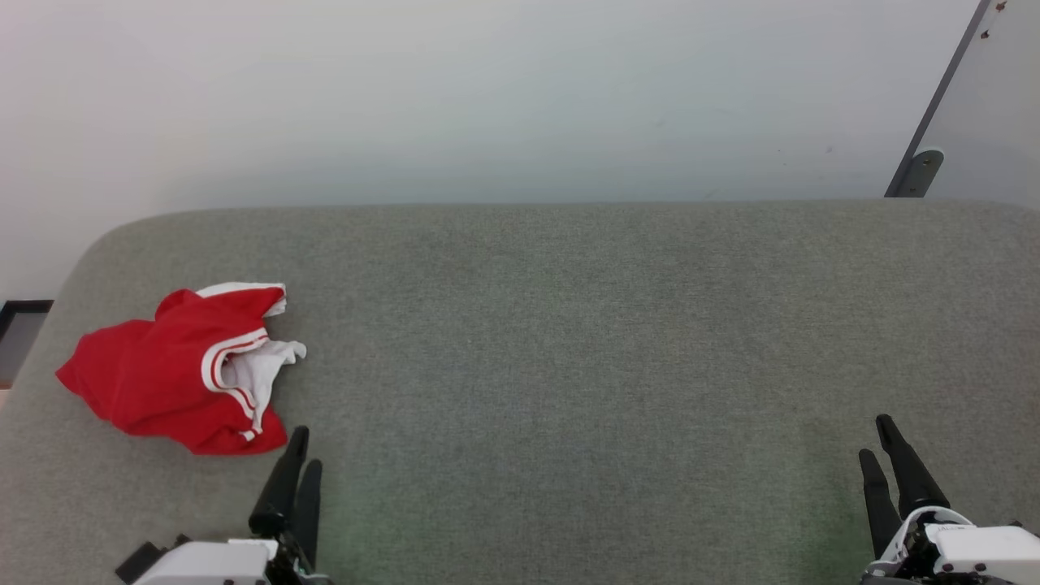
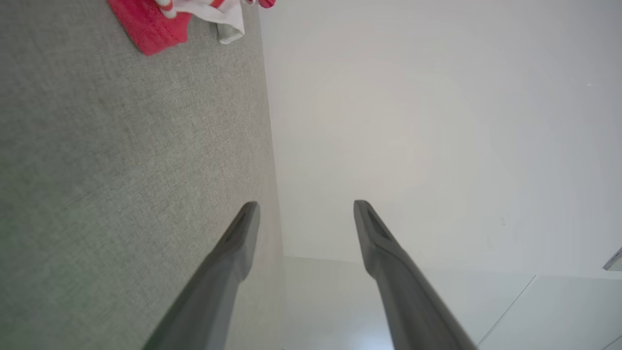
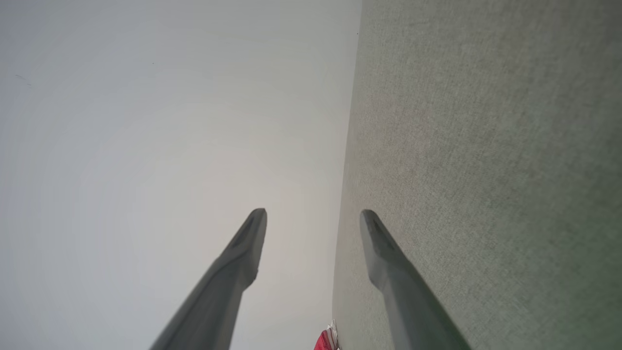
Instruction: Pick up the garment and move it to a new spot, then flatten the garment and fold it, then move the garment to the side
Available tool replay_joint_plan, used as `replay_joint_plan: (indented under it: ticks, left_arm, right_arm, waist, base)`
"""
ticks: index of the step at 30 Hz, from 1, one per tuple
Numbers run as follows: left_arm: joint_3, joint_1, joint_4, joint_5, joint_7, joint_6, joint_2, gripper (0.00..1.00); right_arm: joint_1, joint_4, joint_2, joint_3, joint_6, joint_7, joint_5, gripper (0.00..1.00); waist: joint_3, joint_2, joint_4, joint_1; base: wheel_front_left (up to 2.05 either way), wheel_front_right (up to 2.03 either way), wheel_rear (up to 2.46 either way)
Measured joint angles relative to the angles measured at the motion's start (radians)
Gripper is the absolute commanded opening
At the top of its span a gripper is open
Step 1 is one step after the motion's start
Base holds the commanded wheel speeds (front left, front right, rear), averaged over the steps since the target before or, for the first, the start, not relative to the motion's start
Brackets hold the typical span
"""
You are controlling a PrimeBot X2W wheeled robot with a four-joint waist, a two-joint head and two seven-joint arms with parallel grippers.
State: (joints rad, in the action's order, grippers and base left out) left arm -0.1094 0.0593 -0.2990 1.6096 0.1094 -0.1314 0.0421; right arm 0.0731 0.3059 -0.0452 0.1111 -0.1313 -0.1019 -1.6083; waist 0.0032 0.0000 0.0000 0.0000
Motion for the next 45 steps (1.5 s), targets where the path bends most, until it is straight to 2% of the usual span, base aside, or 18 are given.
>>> replay_joint_plan:
  ticks: [9,10,13,14,19,36,45]
  left_arm:
    - [0.023,0.031,0.002,-0.073,-0.046,0.0,0.053,1.0]
    - [0.05,0.058,-0.012,-0.2,-0.086,0.008,0.092,1.0]
    - [0.05,0.058,-0.012,-0.2,-0.086,0.008,0.092,1.0]
    - [0.053,0.065,-0.011,-0.247,-0.094,0.008,0.096,1.0]
    - [0.05,0.067,0.0,-0.362,-0.114,0.009,0.108,1.0]
    - [0.069,0.068,0.04,-0.751,-0.174,0.015,0.15,1.0]
    - [0.095,0.078,0.042,-0.879,-0.204,0.018,0.165,1.0]
  right_arm:
    - [0.063,0.037,-0.01,-0.033,0.0,0.046,0.082,1.0]
    - [0.1,0.047,-0.017,-0.044,0.0,0.076,0.247,1.0]
    - [0.1,0.047,-0.017,-0.044,0.0,0.076,0.247,1.0]
    - [0.106,0.045,-0.019,-0.044,0.0,0.086,0.305,1.0]
    - [0.109,0.043,-0.014,-0.037,0.0,0.107,0.437,1.0]
    - [0.168,0.076,-0.014,-0.055,0.0,0.164,0.829,1.0]
    - [0.19,0.091,-0.014,-0.059,0.0,0.191,1.013,1.0]
  waist:
    - [0.0,0.0,0.001,0.0001]
    - [-0.001,0.0,0.004,0.0]
    - [-0.001,0.0,0.004,0.0]
    - [0.0,0.0,0.005,0.0]
    - [0.0,0.0,0.006,0.0]
    - [0.001,0.0,0.005,0.0]
    - [0.001,0.0,0.003,0.0]
  base:
    - [0.0,0.0,0.0]
    - [0.0,0.0,0.0]
    - [0.0,0.0,0.0]
    - [0.0,0.0,0.0]
    - [0.0,0.0,0.0]
    - [0.0,0.0,0.0]
    - [0.0,0.0,0.0]
